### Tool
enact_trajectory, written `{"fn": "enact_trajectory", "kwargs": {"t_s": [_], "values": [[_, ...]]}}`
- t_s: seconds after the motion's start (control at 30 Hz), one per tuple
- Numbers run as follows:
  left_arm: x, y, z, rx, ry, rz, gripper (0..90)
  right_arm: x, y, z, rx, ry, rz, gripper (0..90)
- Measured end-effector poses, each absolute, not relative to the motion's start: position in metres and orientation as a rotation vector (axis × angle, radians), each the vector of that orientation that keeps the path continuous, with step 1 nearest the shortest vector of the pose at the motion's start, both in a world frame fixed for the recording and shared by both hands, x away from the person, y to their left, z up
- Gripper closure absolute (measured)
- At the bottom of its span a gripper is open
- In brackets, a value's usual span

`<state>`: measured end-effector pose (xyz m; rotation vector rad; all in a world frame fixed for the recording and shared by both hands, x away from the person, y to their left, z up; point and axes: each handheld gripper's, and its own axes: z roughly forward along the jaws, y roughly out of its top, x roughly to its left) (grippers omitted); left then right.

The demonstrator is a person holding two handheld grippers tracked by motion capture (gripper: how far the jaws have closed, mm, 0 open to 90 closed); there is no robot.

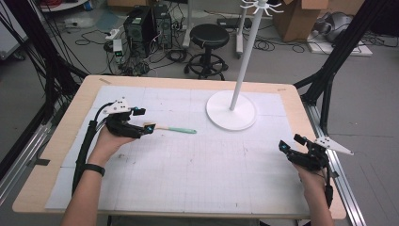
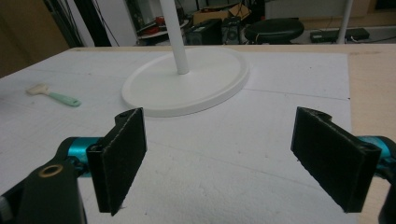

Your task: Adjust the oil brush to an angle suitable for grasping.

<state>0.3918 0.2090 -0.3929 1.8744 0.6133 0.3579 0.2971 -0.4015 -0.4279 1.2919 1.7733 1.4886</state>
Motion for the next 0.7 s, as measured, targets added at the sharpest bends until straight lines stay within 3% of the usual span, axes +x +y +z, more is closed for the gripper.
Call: {"fn": "enact_trajectory", "kwargs": {"t_s": [0.7], "values": [[0.431,0.177,-0.416,2.032,0.575,0.349,16.5,0.298,-0.402,-0.429,1.303,1.779,1.493,17.3]]}}
